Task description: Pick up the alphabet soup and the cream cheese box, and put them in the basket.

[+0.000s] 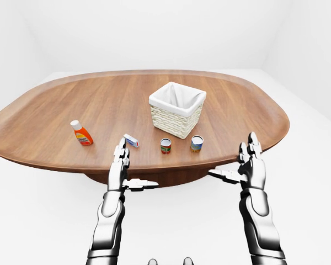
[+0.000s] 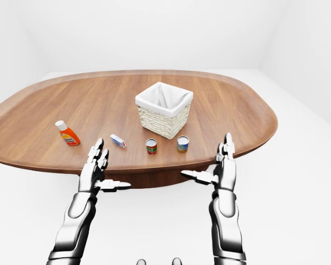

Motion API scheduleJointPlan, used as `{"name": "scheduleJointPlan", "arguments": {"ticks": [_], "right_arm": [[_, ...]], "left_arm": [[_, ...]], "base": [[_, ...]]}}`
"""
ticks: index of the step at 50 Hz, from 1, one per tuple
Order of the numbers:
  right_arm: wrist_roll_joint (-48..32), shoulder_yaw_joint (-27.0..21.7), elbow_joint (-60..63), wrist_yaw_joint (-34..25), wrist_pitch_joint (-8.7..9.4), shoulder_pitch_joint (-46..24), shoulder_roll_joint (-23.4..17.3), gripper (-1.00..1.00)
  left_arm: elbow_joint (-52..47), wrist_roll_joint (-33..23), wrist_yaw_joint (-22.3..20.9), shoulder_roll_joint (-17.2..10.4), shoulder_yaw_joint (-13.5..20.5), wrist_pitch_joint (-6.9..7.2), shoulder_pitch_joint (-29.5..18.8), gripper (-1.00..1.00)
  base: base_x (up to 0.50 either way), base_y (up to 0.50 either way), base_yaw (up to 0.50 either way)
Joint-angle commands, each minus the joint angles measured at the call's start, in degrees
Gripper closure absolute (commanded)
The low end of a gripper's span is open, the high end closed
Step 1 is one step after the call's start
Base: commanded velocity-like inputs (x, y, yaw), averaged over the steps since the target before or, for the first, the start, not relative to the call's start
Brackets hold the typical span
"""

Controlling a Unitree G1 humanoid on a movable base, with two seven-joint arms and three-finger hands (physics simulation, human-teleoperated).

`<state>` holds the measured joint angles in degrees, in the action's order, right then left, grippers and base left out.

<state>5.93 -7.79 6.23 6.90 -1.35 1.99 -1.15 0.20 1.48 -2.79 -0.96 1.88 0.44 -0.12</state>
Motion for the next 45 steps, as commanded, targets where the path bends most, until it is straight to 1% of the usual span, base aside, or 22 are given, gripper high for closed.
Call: {"name": "scheduleJointPlan", "arguments": {"ticks": [1, 2, 4, 5, 6, 7, 10, 11, 13, 17, 19, 20, 23, 25, 27, 31, 33, 38, 40, 41, 42, 45], "right_arm": [[6.02, -5.89, 6.6, 0.5, 3.77, 2.58, -1.52, -1.0], [6.57, -7.19, 6.67, -0.14, 4.08, 2.75, -1.95, -1.0], [5.91, -8.4, 6.82, -0.27, 4.11, 3.18, -1.95, -1.0], [6.15, -9.21, 5.8, -0.64, 3.84, 3.2, -2.01, -1.0], [17.38, -27.43, 20.89, -3.41, 6.35, 8.76, -10.2, -1.0], [17.33, -30.8, 21.71, -5.14, 6.35, 8.01, -9.63, -1.0], [15.13, -34.28, 23.99, -7.62, 6.35, 6.31, -8.28, -1.0], [15.65, -35.64, 25.15, -8.11, 6.35, 5.96, -8.26, -1.0], [15.66, -37.73, 26.44, -8.94, 6.35, 5.41, -8.46, -1.0], [15.75, -39.67, 26.32, -10.19, 6.35, 4.87, -8.45, -1.0], [15.46, -39.99, 26.0, -10.57, 6.35, 4.89, -8.3, -1.0], [15.71, -40.52, 26.91, -10.48, 6.35, 5.07, -8.24, -1.0], [15.85, -41.36, 27.22, -10.74, 6.35, 5.11, -8.11, -1.0], [16.06, -42.01, 27.01, -10.24, 6.35, 4.82, -8.27, -1.0], [16.76, -42.49, 26.8, -10.2, 6.35, 4.71, -8.51, -1.0], [17.31, -43.61, 27.2, -9.8, 6.35, 4.68, -9.35, -1.0], [17.13, -43.73, 27.15, -9.82, 6.35, 4.65, -9.42, -1.0], [16.8, -43.9, 26.44, -9.96, 6.35, 4.62, -9.38, -1.0], [16.51, -43.63, 26.43, -10.0, 6.35, 4.76, -9.15, -1.0], [16.4, -43.57, 26.37, -10.05, 6.35, 4.82, -9.07, -1.0], [16.38, -43.62, 26.5, -10.04, 6.35, 4.91, -8.97, -1.0], [16.12, -43.84, 25.83, -9.46, 6.35, 4.88, -8.83, -1.0]], "left_arm": [[-0.51, -0.19, 0.08, 0.02, -0.17, 0.48, 0.15, -1.0], [-0.41, -0.18, 0.08, 0.01, -0.12, 0.45, 0.05, -1.0], [0.42, -0.13, 0.03, -0.02, 0.0, -0.17, -0.21, -1.0], [-0.55, -0.19, 0.12, 0.03, -0.12, 0.55, 0.03, -1.0], [2.24, -0.01, 0.03, -0.09, 0.25, -0.66, -0.92, -1.0], [2.27, 0.05, 0.1, -0.11, 0.29, -0.51, -0.98, -1.0], [1.97, 0.05, 0.26, -0.14, 0.28, -0.14, -0.97, -1.0], [1.58, 0.04, 0.31, -0.14, 0.25, 0.15, -0.85, -1.0], [1.98, 0.07, 0.38, -0.14, 0.32, -0.09, -0.98, -1.0], [1.29, 0.02, 0.52, -0.1, 0.21, 0.53, -0.8, -1.0], [2.78, 0.1, 0.42, -0.19, 0.42, -0.6, -1.13, -1.0], [2.81, 0.13, 0.47, -0.19, 0.45, -0.66, -1.1, -1.0], [2.12, 0.16, 0.57, -0.17, 0.39, -0.12, -0.92, -1.0], [2.43, 0.19, 0.54, -0.2, 0.43, -0.26, -1.03, -1.0], [2.07, 0.19, 0.55, -0.19, 0.39, 0.04, -0.97, -1.0], [2.04, 0.19, 0.6, -0.2, 0.43, 0.17, -1.08, -1.0], [2.4, 0.22, 0.55, -0.22, 0.46, -0.13, -1.16, -1.0], [1.55, 0.14, 0.6, -0.22, 0.39, 0.54, -1.06, -1.0], [2.57, 0.15, 0.59, -0.24, 0.53, -0.39, -1.29, -1.0], [2.31, 0.14, 0.62, -0.23, 0.49, -0.26, -1.2, -1.0], [2.77, 0.18, 0.58, -0.25, 0.56, -0.63, -1.32, -1.0], [1.78, 0.12, 0.66, -0.2, 0.42, -0.08, -0.98, -1.0]], "base": [[0.0, 0.0, 0.0], [0.0, 0.0, 0.0], [0.0, 0.0, 0.0], [0.0, 0.0, 0.0], [0.0, 0.0, 0.0], [0.0, 0.0, 0.0], [0.0, 0.0, 0.0], [0.0, 0.0, 0.0], [0.0, 0.0, 0.0], [0.0, 0.0, 0.0], [0.0, 0.0, 0.0], [0.0, 0.0, 0.0], [0.0, 0.0, 0.0], [0.0, 0.0, 0.0], [0.0, 0.0, 0.0], [0.0, 0.0, 0.0], [0.0, 0.0, 0.0], [0.0, 0.0, 0.0], [0.0, 0.0, 0.0], [0.0, 0.0, 0.0], [0.0, 0.0, 0.0], [0.0, 0.0, 0.0]]}}
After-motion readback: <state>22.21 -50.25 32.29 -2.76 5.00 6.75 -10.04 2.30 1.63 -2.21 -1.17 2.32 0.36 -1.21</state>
